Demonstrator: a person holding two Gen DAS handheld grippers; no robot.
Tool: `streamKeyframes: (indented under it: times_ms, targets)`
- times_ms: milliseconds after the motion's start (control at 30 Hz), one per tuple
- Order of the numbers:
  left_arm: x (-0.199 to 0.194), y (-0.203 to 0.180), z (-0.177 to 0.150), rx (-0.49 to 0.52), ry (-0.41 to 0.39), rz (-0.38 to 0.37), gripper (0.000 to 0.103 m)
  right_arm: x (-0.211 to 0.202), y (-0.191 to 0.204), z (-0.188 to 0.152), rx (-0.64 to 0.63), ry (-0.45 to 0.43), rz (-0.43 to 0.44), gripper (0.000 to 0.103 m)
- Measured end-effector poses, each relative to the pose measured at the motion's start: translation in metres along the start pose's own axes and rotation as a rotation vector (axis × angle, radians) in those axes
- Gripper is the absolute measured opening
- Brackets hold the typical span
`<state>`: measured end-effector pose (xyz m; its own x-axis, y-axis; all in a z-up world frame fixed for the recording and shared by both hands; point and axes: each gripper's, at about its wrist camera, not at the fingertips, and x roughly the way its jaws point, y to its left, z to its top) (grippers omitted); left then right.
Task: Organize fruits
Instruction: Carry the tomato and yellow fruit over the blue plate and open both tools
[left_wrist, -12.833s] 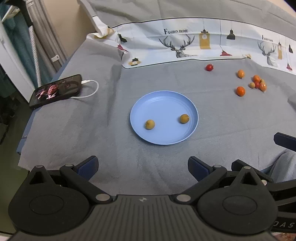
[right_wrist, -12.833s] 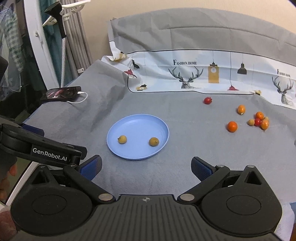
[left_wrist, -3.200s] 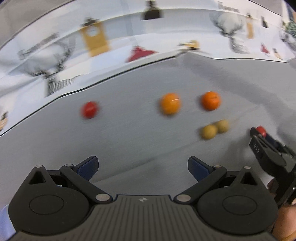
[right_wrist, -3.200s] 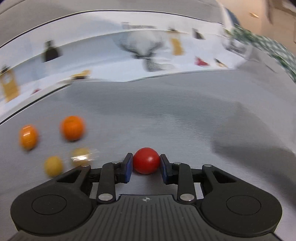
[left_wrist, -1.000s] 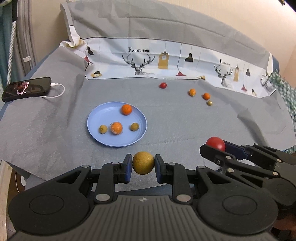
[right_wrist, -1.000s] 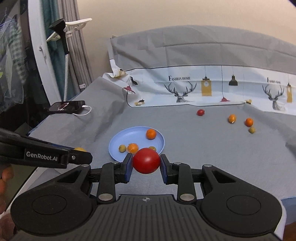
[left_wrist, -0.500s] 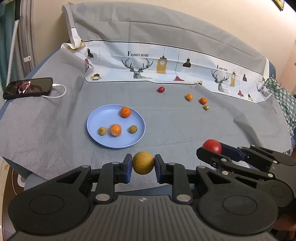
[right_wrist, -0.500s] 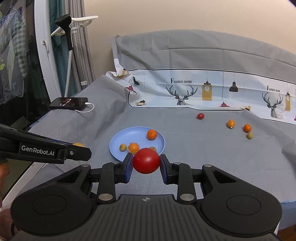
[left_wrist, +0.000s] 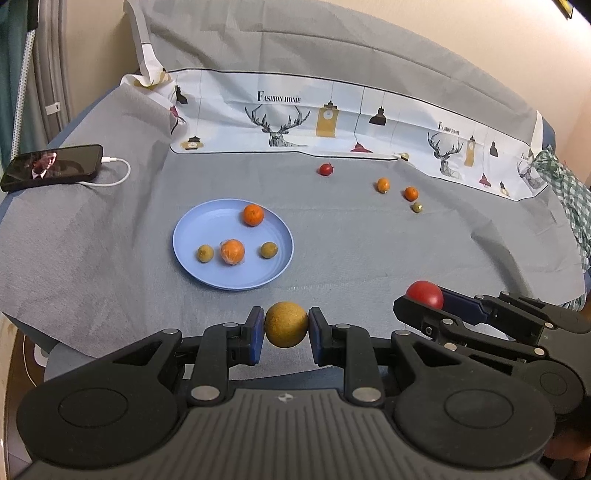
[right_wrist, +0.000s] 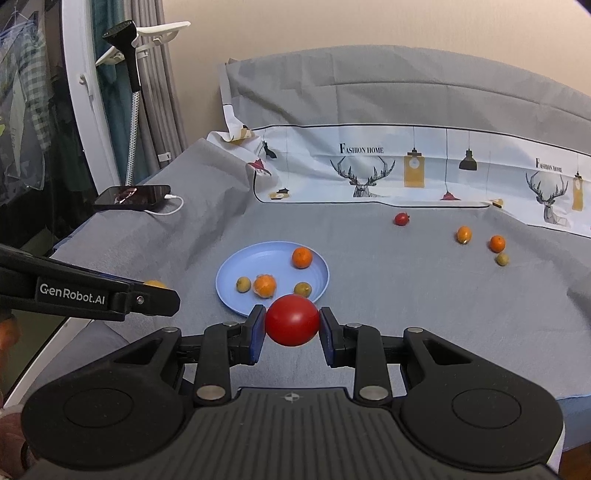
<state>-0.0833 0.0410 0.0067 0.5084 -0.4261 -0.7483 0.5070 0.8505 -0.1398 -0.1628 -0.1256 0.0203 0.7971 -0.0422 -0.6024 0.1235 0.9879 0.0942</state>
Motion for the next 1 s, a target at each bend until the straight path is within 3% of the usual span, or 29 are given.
streamKeyframes:
  times_ms: [300, 567, 1000]
  targets:
    - [0.016, 0.008, 0.007, -0.012, 0.024, 0.007, 0.028, 0.012, -0.004, 0.000, 0.007, 0.028, -0.004, 0.032]
    - [0.042, 0.033, 0.028, -0.051, 0.042, 0.058, 0.028, 0.040, -0.004, 0.007, -0.005, 0.057, -0.010, 0.032]
    - [0.144, 0.066, 0.088, -0.064, 0.109, 0.145, 0.028, 0.141, -0.008, 0.031, -0.016, 0.137, 0.023, 0.032]
